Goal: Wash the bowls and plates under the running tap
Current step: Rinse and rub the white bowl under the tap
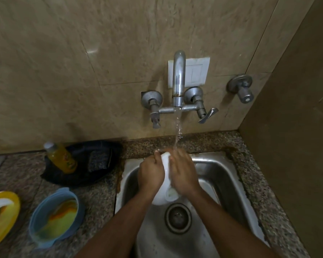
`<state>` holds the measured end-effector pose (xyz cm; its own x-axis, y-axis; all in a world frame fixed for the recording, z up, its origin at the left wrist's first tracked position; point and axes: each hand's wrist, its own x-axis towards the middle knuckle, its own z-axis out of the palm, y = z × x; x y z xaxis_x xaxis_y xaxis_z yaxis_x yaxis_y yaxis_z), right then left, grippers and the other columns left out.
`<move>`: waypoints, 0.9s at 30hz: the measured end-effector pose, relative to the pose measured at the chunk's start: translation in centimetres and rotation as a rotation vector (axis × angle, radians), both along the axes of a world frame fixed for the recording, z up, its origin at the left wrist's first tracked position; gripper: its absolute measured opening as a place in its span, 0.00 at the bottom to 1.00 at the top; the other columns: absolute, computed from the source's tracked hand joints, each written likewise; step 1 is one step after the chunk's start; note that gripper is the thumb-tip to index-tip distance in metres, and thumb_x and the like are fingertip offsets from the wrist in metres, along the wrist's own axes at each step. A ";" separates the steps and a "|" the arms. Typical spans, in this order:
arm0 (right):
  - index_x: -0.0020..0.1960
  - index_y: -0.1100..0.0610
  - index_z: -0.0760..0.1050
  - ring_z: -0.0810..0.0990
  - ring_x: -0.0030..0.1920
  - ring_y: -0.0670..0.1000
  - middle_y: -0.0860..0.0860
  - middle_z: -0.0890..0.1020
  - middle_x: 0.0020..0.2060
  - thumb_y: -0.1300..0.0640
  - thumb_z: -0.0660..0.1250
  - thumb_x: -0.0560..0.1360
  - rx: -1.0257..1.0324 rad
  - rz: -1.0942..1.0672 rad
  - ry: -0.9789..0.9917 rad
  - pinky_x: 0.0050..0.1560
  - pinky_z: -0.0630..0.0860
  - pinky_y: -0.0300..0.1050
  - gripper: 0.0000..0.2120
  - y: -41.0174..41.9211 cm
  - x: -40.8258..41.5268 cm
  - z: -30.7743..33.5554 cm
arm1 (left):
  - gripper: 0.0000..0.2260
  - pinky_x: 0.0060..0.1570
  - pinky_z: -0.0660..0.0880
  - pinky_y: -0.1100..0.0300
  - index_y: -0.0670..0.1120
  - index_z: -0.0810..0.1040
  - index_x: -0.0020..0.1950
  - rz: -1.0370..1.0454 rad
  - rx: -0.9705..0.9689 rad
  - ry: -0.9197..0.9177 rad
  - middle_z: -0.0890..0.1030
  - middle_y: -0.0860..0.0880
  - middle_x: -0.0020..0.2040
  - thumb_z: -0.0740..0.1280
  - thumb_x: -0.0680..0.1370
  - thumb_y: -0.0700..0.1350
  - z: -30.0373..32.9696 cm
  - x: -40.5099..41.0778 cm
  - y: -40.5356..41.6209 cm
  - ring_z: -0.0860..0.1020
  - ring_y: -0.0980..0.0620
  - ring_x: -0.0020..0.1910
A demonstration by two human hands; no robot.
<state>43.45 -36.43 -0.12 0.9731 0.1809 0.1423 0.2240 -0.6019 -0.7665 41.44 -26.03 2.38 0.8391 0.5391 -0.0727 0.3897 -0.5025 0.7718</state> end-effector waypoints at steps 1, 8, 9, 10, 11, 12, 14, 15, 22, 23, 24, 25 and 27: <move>0.61 0.53 0.77 0.75 0.61 0.55 0.54 0.79 0.60 0.51 0.48 0.83 0.046 -0.054 0.107 0.63 0.65 0.42 0.20 -0.5 0.9 0.0 | 0.23 0.39 0.67 0.60 0.42 0.79 0.39 -0.013 0.024 0.007 0.81 0.44 0.39 0.53 0.84 0.52 0.1 -0.2 -0.1 0.76 0.49 0.37; 0.61 0.55 0.77 0.75 0.57 0.50 0.49 0.79 0.55 0.46 0.49 0.82 0.037 -0.079 0.120 0.59 0.70 0.46 0.22 -0.5 0.8 -0.3 | 0.24 0.39 0.68 0.59 0.39 0.80 0.39 -0.012 0.031 -0.042 0.83 0.42 0.40 0.53 0.84 0.51 0.1 -0.6 0.4 0.79 0.45 0.38; 0.61 0.54 0.78 0.76 0.58 0.51 0.49 0.80 0.55 0.47 0.51 0.82 0.066 -0.099 0.254 0.59 0.70 0.46 0.20 -1.0 1.5 -0.7 | 0.24 0.38 0.69 0.59 0.41 0.79 0.36 -0.028 0.023 -0.047 0.83 0.42 0.39 0.53 0.84 0.51 0.1 -0.8 0.4 0.80 0.44 0.39; 0.62 0.55 0.77 0.77 0.61 0.55 0.52 0.80 0.57 0.49 0.54 0.83 0.069 -0.128 0.372 0.62 0.71 0.48 0.18 -1.5 2.1 -1.4 | 0.24 0.37 0.69 0.58 0.43 0.76 0.34 -0.037 0.006 -0.059 0.82 0.42 0.37 0.54 0.84 0.51 0.1 -1.0 0.3 0.80 0.44 0.39; 0.64 0.58 0.75 0.75 0.63 0.58 0.57 0.79 0.60 0.53 0.54 0.83 0.086 -0.129 0.435 0.64 0.70 0.50 0.17 -1.9 2.3 -1.1 | 0.23 0.37 0.69 0.58 0.45 0.73 0.32 -0.036 -0.023 -0.067 0.81 0.43 0.36 0.54 0.84 0.51 0.0 -1.1 0.4 0.80 0.44 0.38; 0.66 0.62 0.73 0.75 0.63 0.60 0.60 0.78 0.61 0.55 0.53 0.84 0.074 -0.156 0.442 0.64 0.70 0.50 0.17 -2.0 2.5 -1.5 | 0.23 0.37 0.69 0.57 0.46 0.71 0.30 -0.031 -0.054 -0.067 0.80 0.44 0.34 0.55 0.84 0.51 -0.1 -1.2 0.5 0.80 0.43 0.39; 0.65 0.65 0.73 0.76 0.59 0.59 0.62 0.78 0.58 0.55 0.53 0.84 0.068 -0.263 0.460 0.61 0.69 0.48 0.18 -2.1 2.4 -1.0 | 0.22 0.39 0.70 0.55 0.47 0.72 0.31 -0.020 -0.096 -0.054 0.78 0.46 0.34 0.56 0.83 0.51 0.0 -1.3 0.9 0.80 0.42 0.41; 0.64 0.65 0.73 0.76 0.57 0.58 0.61 0.78 0.56 0.55 0.53 0.84 0.015 -0.298 0.469 0.59 0.68 0.46 0.18 -2.0 2.2 -0.7 | 0.21 0.42 0.72 0.54 0.46 0.75 0.34 -0.026 -0.064 -0.040 0.80 0.45 0.37 0.56 0.83 0.51 0.2 -1.4 1.0 0.80 0.42 0.44; 0.43 0.54 0.79 0.80 0.42 0.55 0.54 0.82 0.40 0.47 0.52 0.82 -0.168 -0.218 0.248 0.47 0.76 0.49 0.21 -0.3 1.7 2.5 | 0.26 0.44 0.70 0.57 0.43 0.82 0.49 -0.090 0.219 0.138 0.83 0.43 0.49 0.50 0.83 0.57 2.2 0.1 -0.9 0.80 0.43 0.49; 0.45 0.54 0.80 0.80 0.42 0.55 0.53 0.83 0.40 0.48 0.50 0.83 -0.223 -0.207 0.108 0.46 0.75 0.48 0.22 0.1 1.1 2.6 | 0.26 0.43 0.71 0.57 0.42 0.82 0.48 -0.038 0.186 0.148 0.83 0.42 0.48 0.50 0.83 0.57 2.2 0.3 -0.8 0.80 0.43 0.47; 0.48 0.54 0.80 0.80 0.44 0.54 0.53 0.83 0.42 0.49 0.49 0.83 -0.249 -0.185 -0.067 0.47 0.75 0.48 0.21 0.3 0.5 2.7 | 0.25 0.43 0.71 0.57 0.42 0.82 0.47 0.009 0.140 0.153 0.83 0.42 0.48 0.51 0.83 0.57 2.2 0.5 -0.6 0.80 0.43 0.46; 0.52 0.54 0.79 0.79 0.46 0.53 0.52 0.82 0.45 0.51 0.49 0.82 -0.248 -0.133 -0.170 0.50 0.74 0.49 0.20 0.5 -0.1 2.8 | 0.25 0.44 0.73 0.56 0.41 0.82 0.48 0.052 0.094 0.151 0.83 0.42 0.48 0.52 0.83 0.56 2.2 0.6 -0.3 0.80 0.43 0.46; 0.58 0.55 0.77 0.76 0.50 0.52 0.51 0.80 0.50 0.51 0.50 0.81 -0.237 0.014 -0.290 0.53 0.72 0.50 0.18 -0.2 -0.3 1.8 | 0.24 0.46 0.73 0.56 0.41 0.82 0.49 0.091 0.046 0.144 0.83 0.42 0.49 0.52 0.83 0.56 2.2 0.6 -0.2 0.79 0.43 0.46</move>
